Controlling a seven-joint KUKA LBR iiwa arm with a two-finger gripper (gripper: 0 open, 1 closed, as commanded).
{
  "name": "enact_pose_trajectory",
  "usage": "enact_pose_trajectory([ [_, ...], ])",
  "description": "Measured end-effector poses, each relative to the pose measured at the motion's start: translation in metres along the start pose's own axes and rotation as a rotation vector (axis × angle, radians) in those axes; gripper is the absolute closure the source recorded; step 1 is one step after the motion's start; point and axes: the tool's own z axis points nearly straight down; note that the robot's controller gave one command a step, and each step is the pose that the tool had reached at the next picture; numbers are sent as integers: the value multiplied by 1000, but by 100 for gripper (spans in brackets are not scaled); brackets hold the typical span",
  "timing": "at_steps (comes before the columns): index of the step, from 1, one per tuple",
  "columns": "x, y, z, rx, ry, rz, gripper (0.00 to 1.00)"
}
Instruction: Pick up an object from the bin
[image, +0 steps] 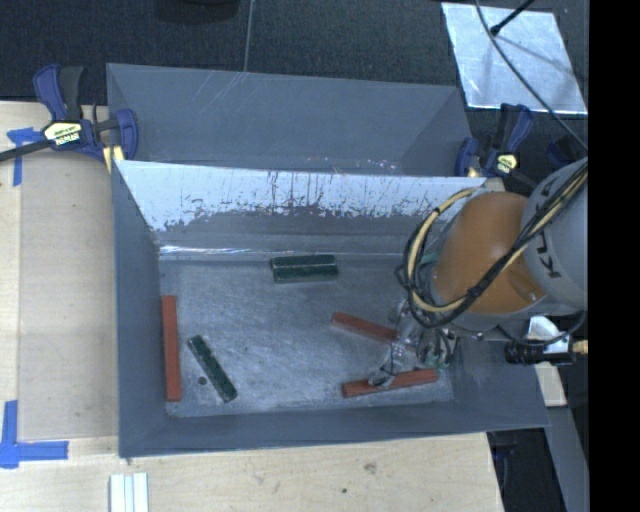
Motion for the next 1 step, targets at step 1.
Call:
enact_pose_trajectory([
  [1, -2, 1, -4, -4, -8, 2, 100],
])
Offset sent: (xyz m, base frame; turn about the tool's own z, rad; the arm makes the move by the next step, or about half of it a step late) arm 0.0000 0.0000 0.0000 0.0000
